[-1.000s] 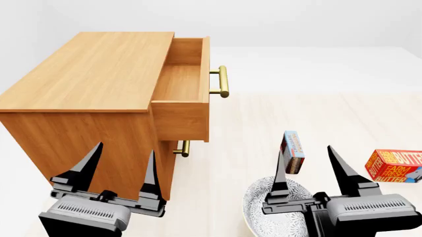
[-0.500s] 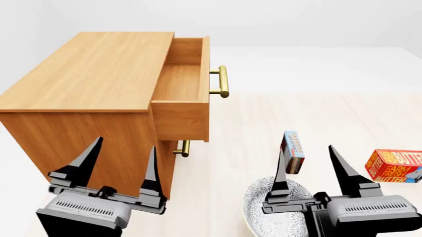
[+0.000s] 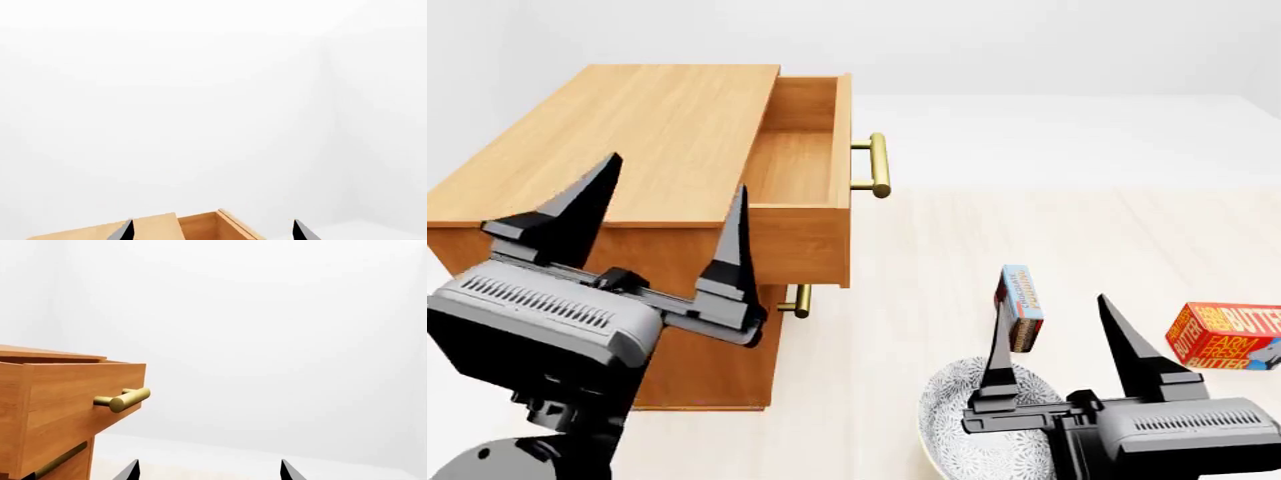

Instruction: Put the chocolate pudding in the top drawer of the cabinet and close it.

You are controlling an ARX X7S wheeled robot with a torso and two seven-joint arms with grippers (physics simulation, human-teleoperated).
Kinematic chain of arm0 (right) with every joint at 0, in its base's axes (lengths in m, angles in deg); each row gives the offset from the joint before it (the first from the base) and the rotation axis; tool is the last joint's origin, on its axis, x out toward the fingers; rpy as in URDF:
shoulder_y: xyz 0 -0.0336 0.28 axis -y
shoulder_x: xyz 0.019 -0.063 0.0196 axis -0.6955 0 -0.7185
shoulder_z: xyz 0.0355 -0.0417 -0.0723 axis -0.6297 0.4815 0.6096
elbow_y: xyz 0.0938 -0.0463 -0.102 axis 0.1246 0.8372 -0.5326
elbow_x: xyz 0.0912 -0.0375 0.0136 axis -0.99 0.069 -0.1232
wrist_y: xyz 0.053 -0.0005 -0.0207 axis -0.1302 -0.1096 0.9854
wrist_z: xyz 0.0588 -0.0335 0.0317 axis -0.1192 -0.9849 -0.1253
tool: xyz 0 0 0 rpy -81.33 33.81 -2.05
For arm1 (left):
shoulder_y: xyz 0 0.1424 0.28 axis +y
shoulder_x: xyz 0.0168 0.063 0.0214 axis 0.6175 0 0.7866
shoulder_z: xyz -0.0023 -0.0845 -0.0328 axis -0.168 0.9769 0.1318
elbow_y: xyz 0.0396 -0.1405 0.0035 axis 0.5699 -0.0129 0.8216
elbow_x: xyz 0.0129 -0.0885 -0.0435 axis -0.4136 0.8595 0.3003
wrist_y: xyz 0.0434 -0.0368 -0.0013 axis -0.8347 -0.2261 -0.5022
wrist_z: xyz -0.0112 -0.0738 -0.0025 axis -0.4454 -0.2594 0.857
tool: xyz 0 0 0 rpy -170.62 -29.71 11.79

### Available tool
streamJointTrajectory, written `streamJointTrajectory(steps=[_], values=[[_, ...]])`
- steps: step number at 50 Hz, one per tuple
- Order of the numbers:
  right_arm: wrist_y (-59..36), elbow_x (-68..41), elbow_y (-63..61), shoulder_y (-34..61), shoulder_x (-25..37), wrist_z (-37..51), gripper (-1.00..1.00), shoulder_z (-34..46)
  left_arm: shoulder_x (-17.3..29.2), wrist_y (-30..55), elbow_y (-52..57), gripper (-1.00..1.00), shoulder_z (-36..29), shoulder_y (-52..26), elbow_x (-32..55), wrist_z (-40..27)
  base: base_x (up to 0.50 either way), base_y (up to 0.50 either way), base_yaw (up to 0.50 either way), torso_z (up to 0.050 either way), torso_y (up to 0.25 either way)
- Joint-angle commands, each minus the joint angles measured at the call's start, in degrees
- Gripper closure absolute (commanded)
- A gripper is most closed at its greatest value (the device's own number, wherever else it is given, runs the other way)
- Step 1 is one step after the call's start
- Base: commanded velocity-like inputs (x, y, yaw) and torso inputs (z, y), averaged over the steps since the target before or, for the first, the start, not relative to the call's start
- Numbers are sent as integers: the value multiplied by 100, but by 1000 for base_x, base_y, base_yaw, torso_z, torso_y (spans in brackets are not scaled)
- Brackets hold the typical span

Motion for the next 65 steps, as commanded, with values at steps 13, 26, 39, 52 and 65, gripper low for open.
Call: streamJointTrajectory(steps=[13, 26, 39, 52, 65], values=[[22, -86, 44, 12, 47, 12, -100, 9, -442, 2563, -851, -100, -410, -3418, 1627, -135, 0, 0, 0, 0, 0], [51, -142, 103, 16, 66, 20, -100, 5, -1055, 3090, -2756, -100, -822, -4957, 1711, 162, 0, 0, 0, 0, 0], [65, -177, 148, 28, 76, 39, -100, 12, -1777, 4065, -4556, -100, -1128, -6478, 1569, -366, 0, 0, 0, 0, 0], [104, -267, 215, 33, 87, 38, -100, -1, -2410, 4281, -7395, -100, -1799, -7872, 1386, 168, 0, 0, 0, 0, 0], [167, -380, 282, 30, 107, 24, -100, -34, -2464, 2802, -10637, -100, -5502, -9325, 5282, -67, 0, 0, 0, 0, 0]])
